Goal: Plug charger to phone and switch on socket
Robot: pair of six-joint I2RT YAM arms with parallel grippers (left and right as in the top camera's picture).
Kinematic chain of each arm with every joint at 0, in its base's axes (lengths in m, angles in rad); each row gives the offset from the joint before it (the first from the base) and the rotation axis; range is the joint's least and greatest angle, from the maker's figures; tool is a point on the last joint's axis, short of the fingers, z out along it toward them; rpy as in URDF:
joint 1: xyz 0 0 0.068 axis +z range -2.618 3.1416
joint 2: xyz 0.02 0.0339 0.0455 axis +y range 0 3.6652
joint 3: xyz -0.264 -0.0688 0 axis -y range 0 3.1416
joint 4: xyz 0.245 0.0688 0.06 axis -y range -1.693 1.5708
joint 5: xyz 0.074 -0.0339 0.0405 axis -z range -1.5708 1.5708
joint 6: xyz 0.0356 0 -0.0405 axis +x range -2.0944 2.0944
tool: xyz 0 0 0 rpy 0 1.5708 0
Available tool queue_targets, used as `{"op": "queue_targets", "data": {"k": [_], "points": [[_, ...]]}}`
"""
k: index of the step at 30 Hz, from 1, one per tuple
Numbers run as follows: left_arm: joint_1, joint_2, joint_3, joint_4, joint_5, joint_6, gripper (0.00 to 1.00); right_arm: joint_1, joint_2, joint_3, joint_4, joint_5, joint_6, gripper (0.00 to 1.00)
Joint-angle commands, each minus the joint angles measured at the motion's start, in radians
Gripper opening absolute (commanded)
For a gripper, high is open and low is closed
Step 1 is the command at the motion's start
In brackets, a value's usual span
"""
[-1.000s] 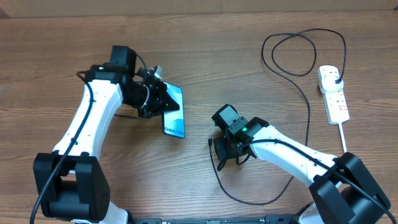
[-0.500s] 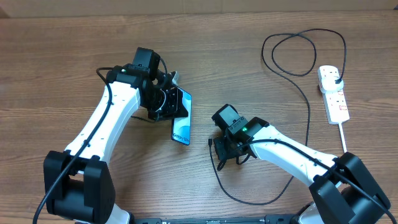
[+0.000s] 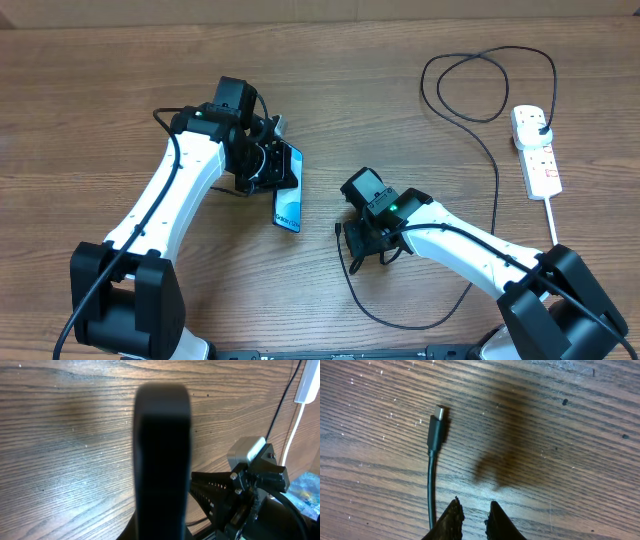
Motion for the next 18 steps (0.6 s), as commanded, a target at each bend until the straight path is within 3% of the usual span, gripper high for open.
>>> {"op": "queue_targets", "data": {"k": [1, 17, 18], "points": [[-0.008, 0.004, 0.001, 0.003, 0.006, 0.015, 0.04, 0.005, 0.003, -0.011, 0.006, 0.012, 0.004, 0.17], [-0.019, 0.006, -0.001, 0.01, -0.056, 0.015, 0.04, 0.005, 0.003, -0.011, 0.006, 0.013, 0.004, 0.17], [-0.021, 0.006, -0.002, 0.01, -0.059, 0.015, 0.04, 0.005, 0.003, -0.011, 0.006, 0.013, 0.004, 0.21]]}}
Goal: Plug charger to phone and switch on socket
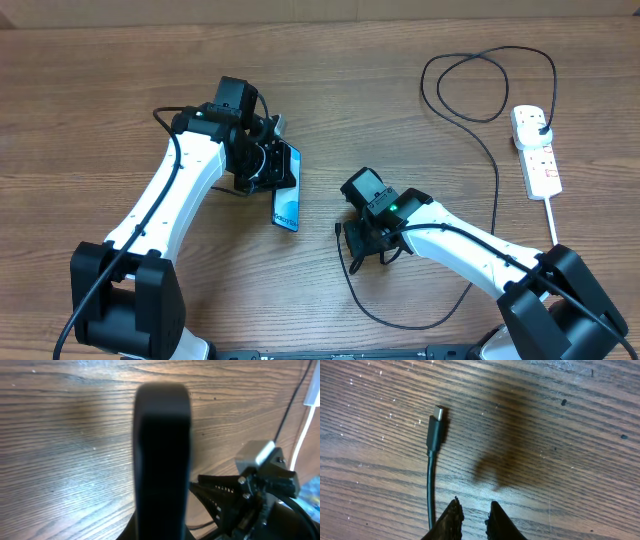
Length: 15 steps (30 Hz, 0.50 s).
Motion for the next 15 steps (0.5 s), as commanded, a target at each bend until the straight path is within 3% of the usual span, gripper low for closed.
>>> {"op": "queue_targets", "data": {"k": [1, 5, 8, 15], "points": [[-0.021, 0.006, -0.001, 0.005, -0.026, 0.014, 0.04, 0.005, 0.003, -0.011, 0.006, 0.01, 0.004, 0.23], [-0.033, 0.006, -0.003, 0.016, -0.03, 0.014, 0.04, 0.005, 0.003, -0.011, 0.006, 0.01, 0.004, 0.22], [-0.038, 0.006, -0.003, 0.027, -0.03, 0.014, 0.04, 0.005, 0.003, -0.011, 0.006, 0.01, 0.004, 0.15], [-0.039, 0.006, -0.004, 0.031, -0.03, 0.014, 0.04, 0.005, 0.003, -0.011, 0.006, 0.01, 0.004, 0.06]]}}
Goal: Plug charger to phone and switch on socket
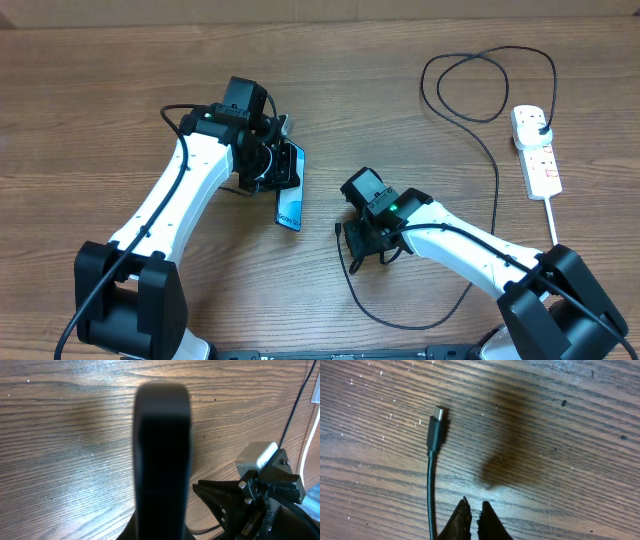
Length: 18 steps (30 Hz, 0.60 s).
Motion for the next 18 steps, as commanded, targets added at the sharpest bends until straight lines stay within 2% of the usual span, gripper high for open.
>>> {"op": "queue_targets", "data": {"k": [1, 7, 10, 14, 18], "points": [[-0.008, 0.006, -0.003, 0.005, 0.003, 0.015, 0.04, 0.005, 0.003, -0.011, 0.005, 0.01, 0.003, 0.06], [-0.008, 0.006, -0.003, 0.005, -0.003, 0.015, 0.04, 0.005, 0.003, -0.011, 0.006, 0.01, 0.003, 0.08], [-0.008, 0.006, -0.003, 0.006, -0.003, 0.015, 0.04, 0.005, 0.003, -0.011, 0.006, 0.01, -0.001, 0.04], [-0.008, 0.006, -0.003, 0.012, -0.015, 0.015, 0.04, 0.005, 0.003, -0.011, 0.008, 0.009, -0.005, 0.04], [-0.005, 0.006, -0.003, 0.029, -0.029, -0.01, 0.04, 0.005, 0.003, -0.003, 0.011, -0.029, -0.069, 0.1]]}}
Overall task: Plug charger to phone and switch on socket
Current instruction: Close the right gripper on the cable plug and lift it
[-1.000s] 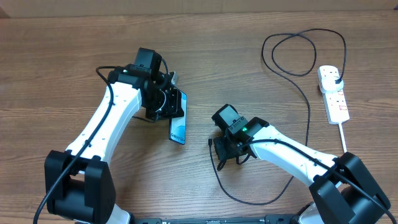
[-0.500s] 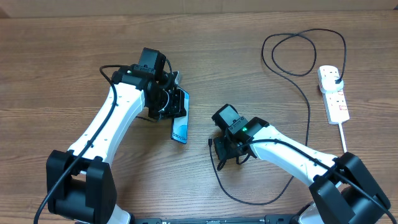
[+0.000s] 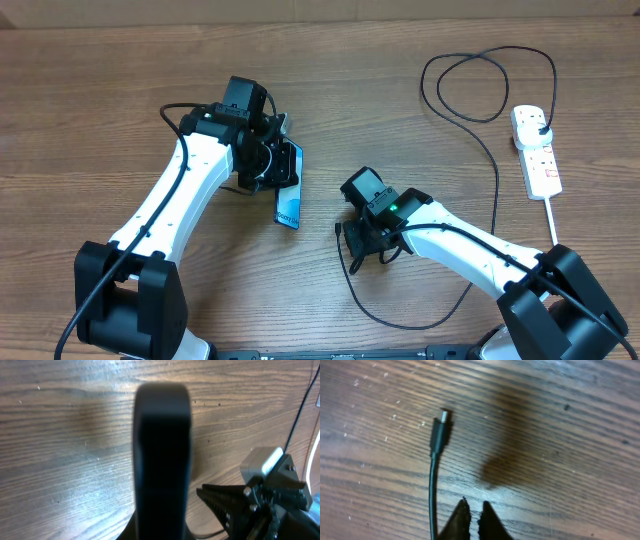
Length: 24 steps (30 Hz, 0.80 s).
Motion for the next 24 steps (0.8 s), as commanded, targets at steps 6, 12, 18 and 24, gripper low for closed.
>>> {"op": "queue_targets", "data": {"k": [6, 12, 18, 24], "points": [[0.023, 0.006, -0.003, 0.057, -0.005, -0.068, 0.04, 0.004, 0.003, 0.122, -0.113, -0.069, -0.045, 0.13], [0.089, 0.006, -0.003, 0.098, -0.001, -0.174, 0.04, 0.004, 0.003, 0.262, -0.159, -0.066, -0.011, 0.16], [0.197, 0.006, -0.003, 0.098, 0.1, -0.209, 0.04, 0.004, 0.008, 0.292, -0.187, -0.065, 0.063, 0.22], [0.317, 0.006, -0.003, 0.095, 0.216, -0.208, 0.04, 0.005, 0.112, 0.292, -0.207, -0.066, 0.076, 0.32]]}}
